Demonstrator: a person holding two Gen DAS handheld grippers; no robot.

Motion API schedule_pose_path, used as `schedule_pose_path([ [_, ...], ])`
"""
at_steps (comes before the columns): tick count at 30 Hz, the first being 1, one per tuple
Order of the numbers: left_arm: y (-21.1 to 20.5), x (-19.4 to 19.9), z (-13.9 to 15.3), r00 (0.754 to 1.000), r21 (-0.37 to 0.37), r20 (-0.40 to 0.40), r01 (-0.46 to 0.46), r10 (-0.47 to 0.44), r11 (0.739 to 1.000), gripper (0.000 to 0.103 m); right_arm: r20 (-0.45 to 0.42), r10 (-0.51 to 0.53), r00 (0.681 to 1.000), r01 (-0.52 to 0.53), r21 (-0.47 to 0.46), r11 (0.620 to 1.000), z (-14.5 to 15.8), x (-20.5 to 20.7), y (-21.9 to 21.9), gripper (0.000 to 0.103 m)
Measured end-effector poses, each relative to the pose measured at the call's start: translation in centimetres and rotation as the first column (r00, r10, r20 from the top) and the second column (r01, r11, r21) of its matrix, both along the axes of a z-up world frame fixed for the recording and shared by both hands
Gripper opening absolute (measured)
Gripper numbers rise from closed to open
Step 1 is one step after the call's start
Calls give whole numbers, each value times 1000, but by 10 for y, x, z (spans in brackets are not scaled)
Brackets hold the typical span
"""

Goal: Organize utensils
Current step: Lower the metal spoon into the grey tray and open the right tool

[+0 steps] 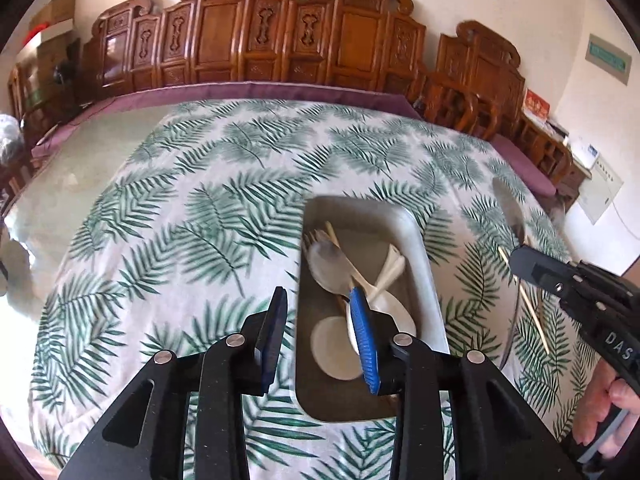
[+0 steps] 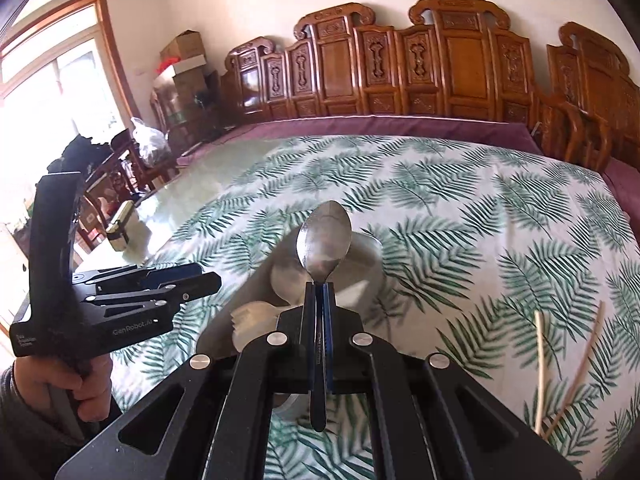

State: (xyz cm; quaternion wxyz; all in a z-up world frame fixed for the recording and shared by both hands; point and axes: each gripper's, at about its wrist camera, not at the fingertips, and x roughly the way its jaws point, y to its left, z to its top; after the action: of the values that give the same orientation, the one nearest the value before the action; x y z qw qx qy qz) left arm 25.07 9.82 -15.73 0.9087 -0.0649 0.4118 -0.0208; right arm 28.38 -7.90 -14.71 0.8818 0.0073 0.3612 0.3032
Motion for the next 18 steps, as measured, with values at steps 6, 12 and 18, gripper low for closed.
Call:
schedule_pose_path([
  [6, 18, 0, 9, 1000, 27, 18, -21, 20, 999, 32, -5, 32, 999, -32, 9, 999, 2, 8, 28, 5],
  [12, 27, 2, 10, 999, 31, 20, -32, 31, 999, 33, -53, 49, 997, -48, 21, 999, -14, 21, 44, 5],
  [18, 26, 4, 9, 999, 38, 16, -29, 28, 999, 33, -89, 37, 995, -37, -4, 999, -35, 31, 58, 5],
])
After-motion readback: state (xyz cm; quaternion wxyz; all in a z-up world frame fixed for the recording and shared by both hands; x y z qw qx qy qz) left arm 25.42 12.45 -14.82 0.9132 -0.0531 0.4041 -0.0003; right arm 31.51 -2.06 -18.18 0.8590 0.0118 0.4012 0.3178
